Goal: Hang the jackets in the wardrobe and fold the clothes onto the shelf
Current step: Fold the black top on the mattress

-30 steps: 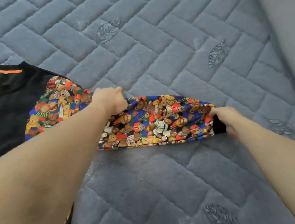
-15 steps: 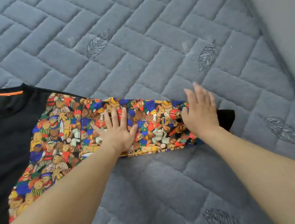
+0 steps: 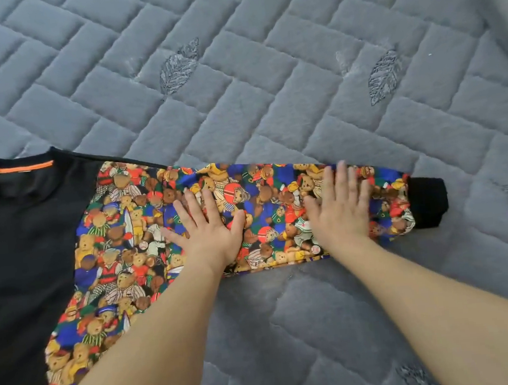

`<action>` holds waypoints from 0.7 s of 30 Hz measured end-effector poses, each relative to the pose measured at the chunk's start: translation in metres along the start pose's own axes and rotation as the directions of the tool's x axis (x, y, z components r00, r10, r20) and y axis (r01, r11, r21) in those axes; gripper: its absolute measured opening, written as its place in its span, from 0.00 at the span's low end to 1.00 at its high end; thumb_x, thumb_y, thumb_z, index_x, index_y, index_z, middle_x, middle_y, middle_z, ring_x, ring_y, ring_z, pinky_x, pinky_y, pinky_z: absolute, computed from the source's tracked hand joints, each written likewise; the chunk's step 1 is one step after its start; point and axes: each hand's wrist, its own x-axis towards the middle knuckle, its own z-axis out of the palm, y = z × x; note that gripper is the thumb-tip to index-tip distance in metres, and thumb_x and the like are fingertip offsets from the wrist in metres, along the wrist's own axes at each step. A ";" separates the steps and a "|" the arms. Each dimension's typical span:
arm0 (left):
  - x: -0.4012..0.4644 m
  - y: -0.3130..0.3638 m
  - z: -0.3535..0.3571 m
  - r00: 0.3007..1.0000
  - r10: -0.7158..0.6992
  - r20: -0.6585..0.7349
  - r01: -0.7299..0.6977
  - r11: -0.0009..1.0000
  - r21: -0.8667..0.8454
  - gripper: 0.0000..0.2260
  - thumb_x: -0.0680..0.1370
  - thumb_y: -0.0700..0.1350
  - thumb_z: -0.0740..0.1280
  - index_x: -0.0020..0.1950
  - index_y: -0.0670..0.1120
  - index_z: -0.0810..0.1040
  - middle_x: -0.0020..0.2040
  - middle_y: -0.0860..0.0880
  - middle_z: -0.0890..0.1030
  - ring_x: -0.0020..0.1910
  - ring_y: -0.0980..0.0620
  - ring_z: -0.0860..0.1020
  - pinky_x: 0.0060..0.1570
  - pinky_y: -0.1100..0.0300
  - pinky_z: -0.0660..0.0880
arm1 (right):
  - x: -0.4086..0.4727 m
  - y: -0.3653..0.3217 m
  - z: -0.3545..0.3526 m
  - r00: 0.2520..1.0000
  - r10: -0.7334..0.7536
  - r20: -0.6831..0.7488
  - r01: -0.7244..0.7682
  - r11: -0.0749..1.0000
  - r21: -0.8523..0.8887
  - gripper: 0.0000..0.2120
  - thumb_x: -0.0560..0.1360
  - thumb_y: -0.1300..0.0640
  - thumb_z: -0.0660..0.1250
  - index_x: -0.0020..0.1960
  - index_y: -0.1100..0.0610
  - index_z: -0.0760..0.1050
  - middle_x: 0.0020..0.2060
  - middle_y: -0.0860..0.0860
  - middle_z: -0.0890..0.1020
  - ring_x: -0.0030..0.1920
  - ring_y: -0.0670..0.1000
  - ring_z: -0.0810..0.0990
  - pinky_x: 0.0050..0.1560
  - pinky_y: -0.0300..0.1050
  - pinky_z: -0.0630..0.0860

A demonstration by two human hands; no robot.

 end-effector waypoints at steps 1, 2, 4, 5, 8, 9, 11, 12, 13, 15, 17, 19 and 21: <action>0.003 -0.004 -0.003 0.999 0.050 0.017 -0.050 0.999 0.018 0.38 0.73 0.75 0.38 0.78 0.58 0.32 0.79 0.51 0.31 0.76 0.47 0.28 0.64 0.33 0.25 | -0.011 -0.029 0.004 0.990 -0.135 0.033 0.133 0.990 0.037 0.35 0.80 0.37 0.39 0.79 0.56 0.37 0.78 0.57 0.38 0.78 0.58 0.35 0.76 0.59 0.34; 0.006 -0.015 -0.010 0.992 0.123 0.023 -0.123 0.992 0.036 0.37 0.74 0.73 0.39 0.78 0.59 0.33 0.79 0.52 0.32 0.77 0.47 0.29 0.65 0.36 0.24 | -0.022 -0.055 0.009 0.972 -0.228 0.060 0.225 0.973 0.051 0.36 0.80 0.37 0.41 0.79 0.56 0.37 0.78 0.57 0.37 0.78 0.57 0.35 0.76 0.60 0.34; 0.017 -0.047 -0.029 0.958 0.285 -0.012 -0.284 0.957 0.062 0.33 0.77 0.69 0.41 0.80 0.60 0.40 0.81 0.52 0.40 0.79 0.49 0.36 0.73 0.39 0.32 | -0.036 -0.089 0.017 0.968 -0.233 0.093 0.230 0.972 0.041 0.36 0.80 0.38 0.43 0.79 0.57 0.36 0.78 0.56 0.35 0.78 0.57 0.33 0.76 0.60 0.35; 0.024 -0.064 -0.038 0.944 0.324 -0.057 -0.319 0.945 0.075 0.31 0.78 0.67 0.42 0.80 0.59 0.43 0.82 0.53 0.43 0.79 0.50 0.39 0.76 0.40 0.37 | -0.040 -0.097 0.021 0.980 -0.174 0.097 0.171 0.985 0.039 0.35 0.81 0.39 0.43 0.79 0.57 0.35 0.78 0.55 0.34 0.77 0.56 0.32 0.75 0.61 0.35; 0.061 -0.099 -0.071 0.962 0.249 -0.116 -0.245 0.968 0.045 0.26 0.82 0.61 0.47 0.80 0.59 0.50 0.81 0.53 0.48 0.80 0.49 0.44 0.74 0.35 0.44 | -0.051 -0.110 0.030 0.996 -0.049 0.076 0.046 0.998 0.035 0.34 0.81 0.41 0.41 0.79 0.56 0.33 0.77 0.56 0.32 0.77 0.57 0.31 0.75 0.62 0.34; 0.075 -0.102 -0.080 0.959 0.248 -0.138 -0.244 0.969 0.043 0.24 0.83 0.59 0.49 0.79 0.58 0.54 0.81 0.52 0.52 0.80 0.49 0.47 0.73 0.33 0.44 | -0.054 -0.111 0.033 0.997 -0.042 0.059 0.042 0.999 0.016 0.34 0.80 0.41 0.41 0.79 0.57 0.34 0.77 0.56 0.33 0.77 0.58 0.32 0.74 0.63 0.34; 0.099 -0.098 -0.097 0.900 0.376 -0.220 -0.366 0.927 0.087 0.19 0.84 0.55 0.52 0.74 0.55 0.65 0.75 0.51 0.65 0.77 0.48 0.57 0.72 0.31 0.45 | -0.055 -0.116 0.035 0.998 -0.032 0.054 0.032 0.999 -0.015 0.35 0.79 0.42 0.41 0.79 0.58 0.35 0.78 0.59 0.36 0.77 0.60 0.33 0.74 0.66 0.34; 0.109 -0.092 -0.103 0.858 0.461 -0.227 -0.445 0.888 0.120 0.17 0.84 0.53 0.53 0.71 0.54 0.69 0.71 0.50 0.71 0.74 0.46 0.62 0.72 0.32 0.46 | -0.051 -0.120 0.035 0.998 -0.021 0.055 0.023 0.999 -0.023 0.36 0.77 0.44 0.41 0.79 0.60 0.37 0.78 0.60 0.37 0.77 0.61 0.34 0.73 0.67 0.34; 0.118 -0.084 -0.106 0.821 0.535 -0.199 -0.513 0.845 0.155 0.15 0.84 0.52 0.55 0.68 0.52 0.72 0.67 0.49 0.74 0.71 0.44 0.66 0.73 0.36 0.48 | -0.047 -0.125 0.034 0.999 -0.021 0.046 0.022 0.999 -0.026 0.37 0.76 0.45 0.40 0.79 0.62 0.38 0.78 0.61 0.39 0.77 0.62 0.35 0.73 0.67 0.34; 0.130 -0.067 -0.108 0.796 0.599 -0.089 -0.575 0.793 0.201 0.13 0.83 0.51 0.58 0.63 0.48 0.74 0.62 0.46 0.76 0.64 0.40 0.70 0.69 0.44 0.59 | -0.038 -0.141 0.031 0.995 -0.095 0.008 0.095 0.995 -0.001 0.37 0.76 0.44 0.39 0.79 0.63 0.40 0.78 0.60 0.41 0.78 0.59 0.37 0.74 0.66 0.36; 0.136 -0.054 -0.111 0.829 0.557 -0.054 -0.535 0.817 0.214 0.09 0.82 0.47 0.58 0.57 0.46 0.73 0.60 0.44 0.77 0.60 0.39 0.72 0.61 0.46 0.64 | -0.036 -0.155 0.034 0.972 -0.231 -0.043 0.232 0.972 0.038 0.36 0.79 0.40 0.40 0.80 0.60 0.40 0.79 0.57 0.42 0.79 0.57 0.39 0.76 0.63 0.38; 0.139 -0.050 -0.112 0.871 0.471 -0.137 -0.450 0.878 0.160 0.06 0.81 0.44 0.57 0.55 0.45 0.71 0.57 0.42 0.76 0.58 0.38 0.73 0.58 0.44 0.65 | -0.035 -0.164 0.040 0.955 -0.283 -0.084 0.287 0.957 0.045 0.35 0.80 0.39 0.42 0.80 0.56 0.42 0.80 0.55 0.45 0.79 0.56 0.41 0.77 0.62 0.42; 0.137 -0.052 -0.102 0.861 0.458 -0.223 -0.433 0.888 0.153 0.06 0.81 0.44 0.56 0.55 0.45 0.70 0.56 0.43 0.74 0.56 0.38 0.72 0.56 0.43 0.65 | -0.035 -0.165 0.045 0.964 -0.240 -0.110 0.247 0.967 0.056 0.35 0.80 0.39 0.46 0.81 0.55 0.44 0.80 0.56 0.46 0.79 0.58 0.42 0.77 0.63 0.44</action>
